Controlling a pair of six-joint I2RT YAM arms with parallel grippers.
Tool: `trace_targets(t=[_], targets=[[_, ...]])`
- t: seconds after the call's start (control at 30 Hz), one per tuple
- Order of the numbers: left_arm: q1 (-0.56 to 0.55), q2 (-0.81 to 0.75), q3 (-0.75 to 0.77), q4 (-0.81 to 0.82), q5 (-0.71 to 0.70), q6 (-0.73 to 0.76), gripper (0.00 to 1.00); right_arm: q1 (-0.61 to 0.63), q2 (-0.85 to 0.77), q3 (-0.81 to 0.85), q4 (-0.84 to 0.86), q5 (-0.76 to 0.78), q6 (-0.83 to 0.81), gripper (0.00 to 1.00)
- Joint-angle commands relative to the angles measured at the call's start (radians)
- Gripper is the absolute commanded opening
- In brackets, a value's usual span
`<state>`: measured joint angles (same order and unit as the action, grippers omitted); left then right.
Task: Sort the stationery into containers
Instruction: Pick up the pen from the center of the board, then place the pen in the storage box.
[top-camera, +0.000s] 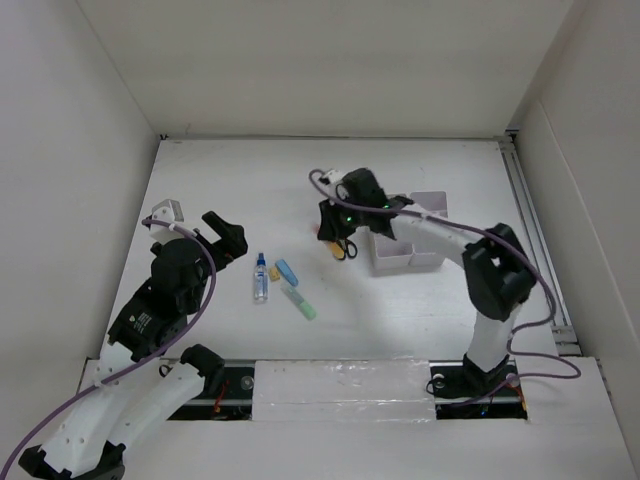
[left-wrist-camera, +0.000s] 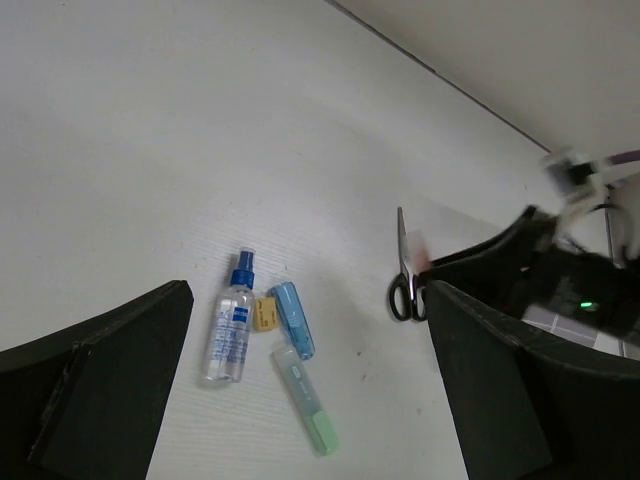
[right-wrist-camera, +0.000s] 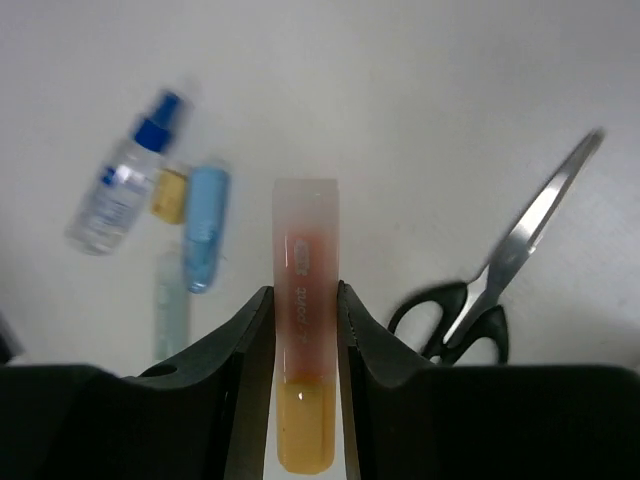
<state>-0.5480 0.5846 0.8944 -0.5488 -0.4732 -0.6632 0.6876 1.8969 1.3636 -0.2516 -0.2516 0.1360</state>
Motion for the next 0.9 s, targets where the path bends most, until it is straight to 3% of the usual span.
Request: trace_targets(t=[0.0,0.23,0.37,0.53,0.73,0.87], targets=[[-0.001,-0.006,0.020,0.030,0.001,0.011,1.00,-0.134,-0.183,-0.032,0.284,-0.342,0.004,0.00],[-0.001,-0.006,0.020,0.030,0.001,0.011,1.00,-0.298,-0.361,-0.115,0.438,-0.587,-0.108,0.00],[-0.001,-0.006,0.020,0.030,0.001,0.011,1.00,-0.407,-0.436,-0.161,0.459,-0.688,-0.254,0.00],[-0.001,0.003,0.020,0.039,0.001,0.020,1.00,-0.577,-0.450,-0.184,0.459,-0.753,-0.308,0.00],[-0.001,0.035,0.020,0.049,0.010,0.030,1.00,-0.648,-0.483,-0.251,0.459,-0.735,-0.417,0.00],[-0.001,0.044,0.020,0.049,0.019,0.030,1.00,-0.753,-0.391,-0.175,0.410,-0.989,-0.427,0.00]])
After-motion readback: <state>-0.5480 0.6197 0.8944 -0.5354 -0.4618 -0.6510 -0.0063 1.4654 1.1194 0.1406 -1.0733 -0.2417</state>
